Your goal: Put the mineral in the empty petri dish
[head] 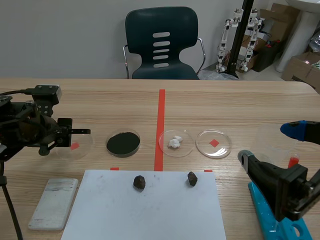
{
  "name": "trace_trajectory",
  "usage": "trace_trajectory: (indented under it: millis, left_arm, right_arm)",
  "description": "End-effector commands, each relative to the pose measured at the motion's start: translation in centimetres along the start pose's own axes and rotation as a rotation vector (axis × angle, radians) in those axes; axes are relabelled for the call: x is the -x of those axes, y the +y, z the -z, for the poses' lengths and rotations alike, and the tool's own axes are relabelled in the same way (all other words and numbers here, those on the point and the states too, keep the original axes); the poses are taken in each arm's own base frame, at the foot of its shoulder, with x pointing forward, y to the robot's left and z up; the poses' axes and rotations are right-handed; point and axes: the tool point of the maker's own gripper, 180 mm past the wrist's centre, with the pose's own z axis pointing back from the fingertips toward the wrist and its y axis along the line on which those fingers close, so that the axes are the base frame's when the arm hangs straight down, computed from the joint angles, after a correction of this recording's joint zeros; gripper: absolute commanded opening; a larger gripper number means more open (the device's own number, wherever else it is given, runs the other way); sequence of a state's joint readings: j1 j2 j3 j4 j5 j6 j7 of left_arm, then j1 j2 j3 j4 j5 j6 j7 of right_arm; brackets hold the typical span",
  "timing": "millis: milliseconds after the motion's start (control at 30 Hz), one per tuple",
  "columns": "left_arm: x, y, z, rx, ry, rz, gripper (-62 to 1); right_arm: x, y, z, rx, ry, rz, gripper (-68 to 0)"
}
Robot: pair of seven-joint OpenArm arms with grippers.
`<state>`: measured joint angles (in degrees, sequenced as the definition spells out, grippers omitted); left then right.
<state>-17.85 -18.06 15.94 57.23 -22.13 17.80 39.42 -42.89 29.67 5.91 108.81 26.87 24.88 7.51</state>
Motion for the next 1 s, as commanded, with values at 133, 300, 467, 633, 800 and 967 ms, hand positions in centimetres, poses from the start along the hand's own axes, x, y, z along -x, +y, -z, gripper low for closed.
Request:
trace_trajectory:
  millis: [133, 300, 467, 633, 800, 967]
  left_arm:
    - [-1.5, -0.9, 0.2, 0.033, -0.020, 0.004, -51.7]
    - [-1.2, -1.0, 0.9, 0.036, 0.005, 0.005, -51.7]
    - [-1.2, -1.1, 1.5, 0.037, 0.018, 0.001, -51.7]
    - [-1.2, -1.1, 2.0, 0.037, 0.035, -0.003, -51.7]
    - [-0.9, -1.7, 2.2, 0.058, 0.041, 0.008, -51.7]
    - [-0.9, -1.7, 2.2, 0.058, 0.042, 0.008, -51.7]
  right_arm:
    - [-1.2, 0.0, 0.0, -0.003, -0.039, -0.007, -8.4]
    - [-1.2, 0.0, 0.0, -0.003, -0.039, -0.007, -8.4]
    - [-1.2, 0.0, 0.0, -0.003, -0.039, -0.007, -8.4]
    - [-1.2, 0.0, 0.0, -0.003, -0.039, -0.007, -8.4]
    - [-1.2, 0.0, 0.0, -0.003, -0.039, -0.007, -8.4]
    - [-1.2, 0.0, 0.0, -0.003, -0.040, -0.007, -8.4]
